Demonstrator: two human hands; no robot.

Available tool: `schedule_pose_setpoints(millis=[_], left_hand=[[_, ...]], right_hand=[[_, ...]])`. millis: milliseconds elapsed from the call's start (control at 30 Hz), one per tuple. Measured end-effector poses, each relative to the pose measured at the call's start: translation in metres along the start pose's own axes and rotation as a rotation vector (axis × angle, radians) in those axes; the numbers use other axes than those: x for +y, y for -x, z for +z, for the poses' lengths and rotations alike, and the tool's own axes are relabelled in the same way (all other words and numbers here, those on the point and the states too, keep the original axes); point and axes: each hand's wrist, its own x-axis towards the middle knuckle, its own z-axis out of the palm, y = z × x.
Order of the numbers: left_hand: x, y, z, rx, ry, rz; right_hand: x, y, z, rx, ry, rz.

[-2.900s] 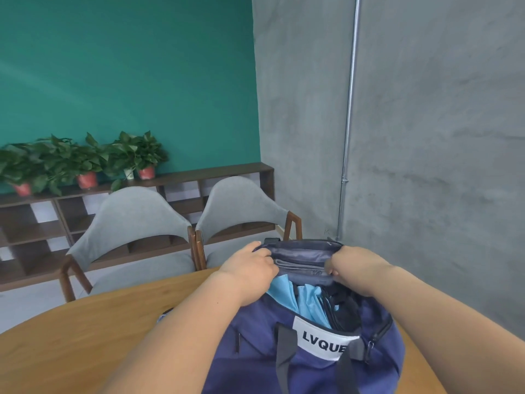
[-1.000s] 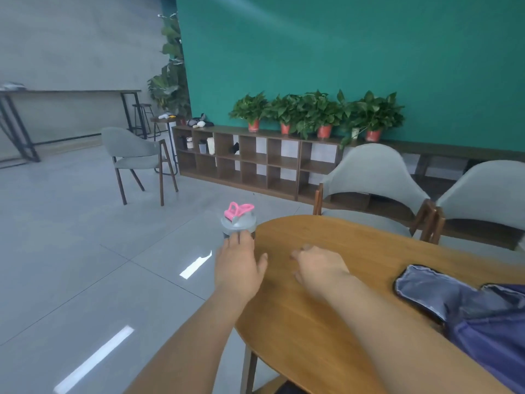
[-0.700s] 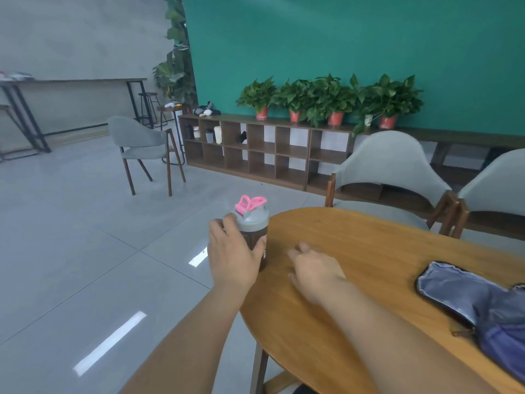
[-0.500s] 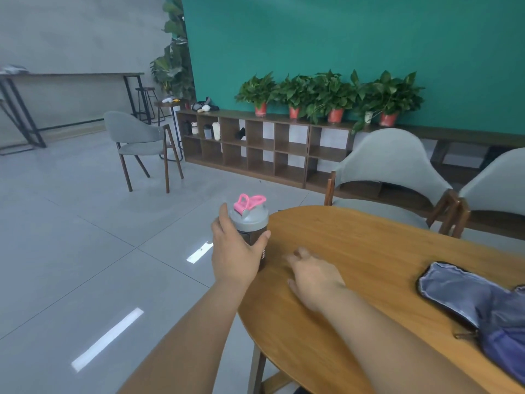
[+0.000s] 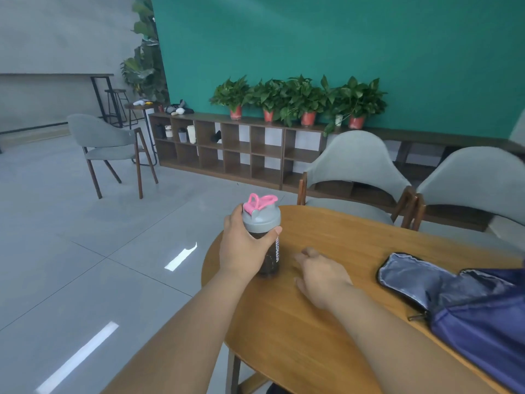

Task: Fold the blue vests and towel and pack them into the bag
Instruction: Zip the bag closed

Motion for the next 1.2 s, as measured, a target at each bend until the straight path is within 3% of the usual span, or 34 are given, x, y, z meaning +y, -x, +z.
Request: schedule_pose_setpoints(millis=[600,800,1200], left_hand=[[0.11,0.056,0.14,-0.214,0.275,0.028],[0.144,0.071,0.181,-0.289,0.329,0.045],[0.181,0.103,0.232,-0.49,0.563,-0.122]], right_hand=[[0.156,0.099,-0.042,0.091,0.088,0.274],[0.209,0.133,-0.058,0.136,0.247,0.358],[0.253,0.177,-0.056,0.195,0.409,0.293]])
